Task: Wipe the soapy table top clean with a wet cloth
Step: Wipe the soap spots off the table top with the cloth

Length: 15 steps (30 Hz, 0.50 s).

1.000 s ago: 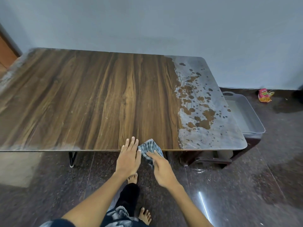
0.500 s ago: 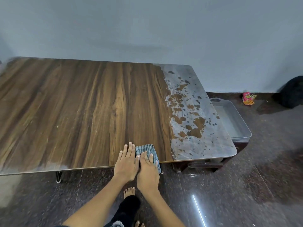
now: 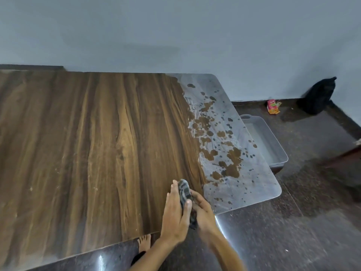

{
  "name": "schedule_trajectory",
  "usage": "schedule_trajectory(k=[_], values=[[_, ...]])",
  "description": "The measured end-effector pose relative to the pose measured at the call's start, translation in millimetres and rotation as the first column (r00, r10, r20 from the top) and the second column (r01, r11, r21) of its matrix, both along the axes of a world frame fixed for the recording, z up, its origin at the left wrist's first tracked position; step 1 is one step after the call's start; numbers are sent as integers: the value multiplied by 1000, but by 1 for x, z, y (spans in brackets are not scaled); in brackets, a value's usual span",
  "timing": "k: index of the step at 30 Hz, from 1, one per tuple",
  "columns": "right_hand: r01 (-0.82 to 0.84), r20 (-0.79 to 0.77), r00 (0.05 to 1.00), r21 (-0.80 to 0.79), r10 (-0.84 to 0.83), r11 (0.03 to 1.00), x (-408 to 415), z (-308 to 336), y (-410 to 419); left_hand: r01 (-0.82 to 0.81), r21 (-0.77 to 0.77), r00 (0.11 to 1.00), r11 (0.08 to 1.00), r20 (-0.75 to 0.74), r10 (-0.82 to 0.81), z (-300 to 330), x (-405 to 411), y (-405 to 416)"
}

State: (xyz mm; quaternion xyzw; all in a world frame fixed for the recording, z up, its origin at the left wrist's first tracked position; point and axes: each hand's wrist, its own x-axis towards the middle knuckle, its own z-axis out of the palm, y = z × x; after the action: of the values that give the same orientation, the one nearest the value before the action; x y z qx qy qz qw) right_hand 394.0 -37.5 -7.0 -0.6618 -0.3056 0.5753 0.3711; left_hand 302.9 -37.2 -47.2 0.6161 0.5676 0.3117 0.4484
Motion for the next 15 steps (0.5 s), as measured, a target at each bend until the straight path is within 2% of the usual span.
schedule_trajectory(k=[1,2,3,4,5,6,7,8,9,10,12,15], values=[[-18,1,1000,-33,19,999,5,3,8,0,56,996,998,-85,5,0,1,6],[-54,103,993,-30,57,998,11,3,17,8,108,984,994,-177,11,-3,0,15],[-96,273,957,-6,94,995,16,1,22,26,139,966,990,-259,11,-4,0,23],[-148,521,847,36,107,988,22,-2,25,45,147,950,988,-312,4,-6,0,29],[-214,773,627,55,94,975,28,-5,27,65,151,950,986,-313,-14,-7,0,34],[-240,918,394,56,44,969,31,-5,26,91,146,962,985,-267,-49,-7,0,37],[-256,963,267,93,-22,962,30,-5,24,118,140,979,983,-181,-91,-7,-1,41],[-298,974,220,117,-51,947,24,-7,23,133,145,988,980,-94,-120,-6,-3,45],[-371,977,212,93,-13,924,16,-10,21,130,164,991,978,-45,-124,-6,-5,49],[-461,982,183,43,47,886,8,-17,20,109,187,994,976,-50,-102,-7,-8,55],[-573,982,143,-21,125,819,-1,-32,23,62,218,985,974,-169,-25,-11,-14,67],[-615,971,137,-72,196,785,6,-46,43,77,237,945,968,-327,5,-17,-23,80]])
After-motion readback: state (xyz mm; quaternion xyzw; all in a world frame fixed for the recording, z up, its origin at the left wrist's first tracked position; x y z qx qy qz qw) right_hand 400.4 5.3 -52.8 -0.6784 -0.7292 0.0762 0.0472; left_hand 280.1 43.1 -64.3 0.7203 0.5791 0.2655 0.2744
